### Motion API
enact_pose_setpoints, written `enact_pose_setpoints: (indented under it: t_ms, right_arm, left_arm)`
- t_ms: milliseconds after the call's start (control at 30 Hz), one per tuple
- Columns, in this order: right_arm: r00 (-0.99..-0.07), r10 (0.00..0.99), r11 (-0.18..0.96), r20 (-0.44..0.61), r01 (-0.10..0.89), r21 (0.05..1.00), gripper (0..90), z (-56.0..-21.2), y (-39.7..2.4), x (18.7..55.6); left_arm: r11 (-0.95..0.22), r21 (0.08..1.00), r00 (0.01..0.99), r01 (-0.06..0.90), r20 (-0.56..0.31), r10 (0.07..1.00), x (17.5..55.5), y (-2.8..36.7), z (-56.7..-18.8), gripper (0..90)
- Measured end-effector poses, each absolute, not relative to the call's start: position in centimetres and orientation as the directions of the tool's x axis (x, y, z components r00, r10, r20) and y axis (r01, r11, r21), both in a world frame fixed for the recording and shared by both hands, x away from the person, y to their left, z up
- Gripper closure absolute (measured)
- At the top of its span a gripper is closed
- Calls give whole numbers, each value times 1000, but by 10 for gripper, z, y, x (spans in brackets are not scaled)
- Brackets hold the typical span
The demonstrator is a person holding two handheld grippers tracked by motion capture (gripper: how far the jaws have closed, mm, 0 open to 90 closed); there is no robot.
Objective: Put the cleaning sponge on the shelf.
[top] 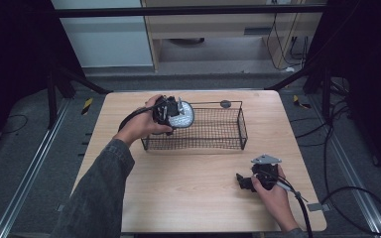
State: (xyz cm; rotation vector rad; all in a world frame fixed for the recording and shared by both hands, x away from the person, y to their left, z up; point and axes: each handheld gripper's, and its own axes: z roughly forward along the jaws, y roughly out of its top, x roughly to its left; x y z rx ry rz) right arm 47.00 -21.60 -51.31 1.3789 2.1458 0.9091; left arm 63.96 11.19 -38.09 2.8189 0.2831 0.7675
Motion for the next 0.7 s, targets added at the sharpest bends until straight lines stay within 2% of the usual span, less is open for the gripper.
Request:
enact_pose_setpoints:
  t_ms: [700]
  right_arm:
    - [-412,911,289,-6,628,723,6,-513,-216,470]
  left_arm:
    - [-936,303,850,181,430,304,642,117,-384,39]
